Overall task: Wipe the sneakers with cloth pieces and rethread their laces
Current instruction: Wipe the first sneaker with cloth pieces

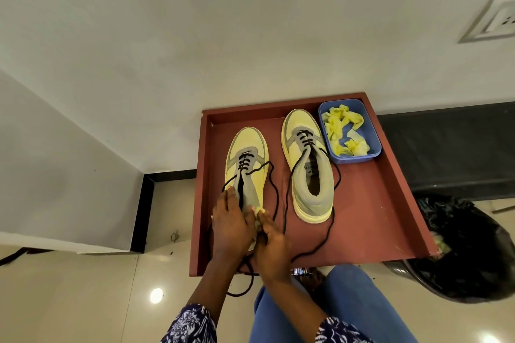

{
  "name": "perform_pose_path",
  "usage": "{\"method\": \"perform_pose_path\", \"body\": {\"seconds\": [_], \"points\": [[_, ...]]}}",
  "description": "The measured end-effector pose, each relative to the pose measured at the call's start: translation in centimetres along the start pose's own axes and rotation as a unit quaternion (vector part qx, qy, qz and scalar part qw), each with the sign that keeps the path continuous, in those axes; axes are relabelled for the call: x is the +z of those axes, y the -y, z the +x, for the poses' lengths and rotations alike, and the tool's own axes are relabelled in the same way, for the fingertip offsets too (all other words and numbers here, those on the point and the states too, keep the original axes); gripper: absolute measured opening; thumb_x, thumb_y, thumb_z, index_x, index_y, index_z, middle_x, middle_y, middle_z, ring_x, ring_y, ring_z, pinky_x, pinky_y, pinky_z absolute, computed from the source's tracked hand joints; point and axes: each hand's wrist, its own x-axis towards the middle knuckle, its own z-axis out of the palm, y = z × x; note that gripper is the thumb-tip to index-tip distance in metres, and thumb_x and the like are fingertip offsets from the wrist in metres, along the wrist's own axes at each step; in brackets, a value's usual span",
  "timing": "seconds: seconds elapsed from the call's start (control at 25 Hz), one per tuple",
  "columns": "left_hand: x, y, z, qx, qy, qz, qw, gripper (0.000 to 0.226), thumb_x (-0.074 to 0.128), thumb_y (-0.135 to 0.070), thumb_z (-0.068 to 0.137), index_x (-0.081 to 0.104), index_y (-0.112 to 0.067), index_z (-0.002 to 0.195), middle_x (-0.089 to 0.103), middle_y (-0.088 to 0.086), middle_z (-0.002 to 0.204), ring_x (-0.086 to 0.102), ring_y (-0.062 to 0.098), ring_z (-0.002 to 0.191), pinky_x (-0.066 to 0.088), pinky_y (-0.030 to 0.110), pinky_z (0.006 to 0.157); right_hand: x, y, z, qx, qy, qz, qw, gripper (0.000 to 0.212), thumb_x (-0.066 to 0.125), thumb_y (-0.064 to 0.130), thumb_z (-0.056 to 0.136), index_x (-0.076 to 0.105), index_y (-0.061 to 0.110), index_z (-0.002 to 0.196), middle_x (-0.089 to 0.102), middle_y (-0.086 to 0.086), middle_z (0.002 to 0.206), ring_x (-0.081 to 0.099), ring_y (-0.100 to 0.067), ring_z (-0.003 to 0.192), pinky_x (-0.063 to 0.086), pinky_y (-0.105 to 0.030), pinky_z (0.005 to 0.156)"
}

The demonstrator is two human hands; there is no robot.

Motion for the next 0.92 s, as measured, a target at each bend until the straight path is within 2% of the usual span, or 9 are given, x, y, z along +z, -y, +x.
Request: {"method": "perform_pose_path", "body": {"seconds": [0.16, 0.4, 0.56, 0.72, 0.84, 0.92], "points": [[0.0, -0.2, 0.0, -0.017, 0.011, 0.005, 1.0, 0.069, 0.045, -0.036, 0.094, 0.011, -0.007, 0.147, 0.018, 0.015, 0.151, 0.018, 0.029, 0.139, 0.028, 0.042, 0.112, -0.9, 0.4, 1.4, 0.126, 0.006, 0.075, 0.989, 0.038, 0.047, -0.002, 0.09, 0.058, 0.012, 0.124, 0.062, -0.004, 0.124, 0.058, -0.019, 0.115, 0.045, -0.028, 0.101], [-0.2, -0.2, 0.0, -0.008, 0.013, 0.007, 1.0, 0.072, 0.047, -0.036, 0.093, 0.009, -0.006, 0.147, 0.019, 0.016, 0.15, 0.021, 0.03, 0.137, 0.028, 0.039, 0.11, -0.8, 2.1, 6.7, 0.224, 0.022, 0.106, 0.969, 0.041, 0.042, -0.004, 0.088, 0.057, 0.007, 0.124, 0.061, -0.007, 0.126, 0.056, -0.022, 0.117, 0.045, -0.033, 0.101], [-0.1, 0.1, -0.1, 0.021, -0.016, -0.014, 1.0, 0.073, 0.055, -0.032, 0.09, 0.014, -0.01, 0.146, 0.028, 0.015, 0.146, 0.03, 0.031, 0.132, 0.035, 0.04, 0.104, 0.2, 2.8, 9.6, 0.222, -0.012, 0.091, 0.971, 0.04, 0.042, -0.004, 0.085, 0.063, 0.008, 0.117, 0.066, -0.011, 0.117, 0.059, -0.028, 0.111, 0.048, -0.038, 0.096], [0.1, 0.2, 0.0, 0.036, -0.024, -0.028, 0.999, 0.064, 0.058, -0.027, 0.088, 0.026, -0.017, 0.142, 0.032, 0.011, 0.143, 0.032, 0.027, 0.129, 0.035, 0.035, 0.1, -0.1, 3.8, 11.6, 0.209, -0.06, 0.057, 0.974, 0.033, 0.045, -0.001, 0.088, 0.064, 0.008, 0.113, 0.065, -0.014, 0.115, 0.058, -0.032, 0.109, 0.045, -0.031, 0.091], [0.3, 0.5, 0.1, 0.045, -0.027, -0.04, 0.998, 0.05, 0.059, -0.024, 0.087, 0.04, -0.018, 0.133, 0.037, 0.009, 0.137, 0.034, 0.024, 0.125, 0.028, 0.025, 0.093, -0.6, 4.7, 11.6, 0.195, -0.024, 0.025, 0.98, 0.042, 0.037, -0.001, 0.09, 0.057, 0.012, 0.124, 0.059, -0.015, 0.125, 0.053, -0.034, 0.116, 0.043, -0.031, 0.092], [0.3, 0.6, 0.2, 0.053, -0.031, -0.039, 0.997, 0.043, 0.06, -0.024, 0.086, 0.045, -0.016, 0.126, 0.041, 0.01, 0.134, 0.037, 0.024, 0.123, 0.03, 0.025, 0.092, -0.7, 4.6, 10.9, 0.195, 0.009, 0.014, 0.981, 0.047, 0.035, -0.001, 0.09, 0.052, 0.016, 0.131, 0.056, -0.013, 0.129, 0.051, -0.032, 0.118, 0.042, -0.03, 0.093]]}}
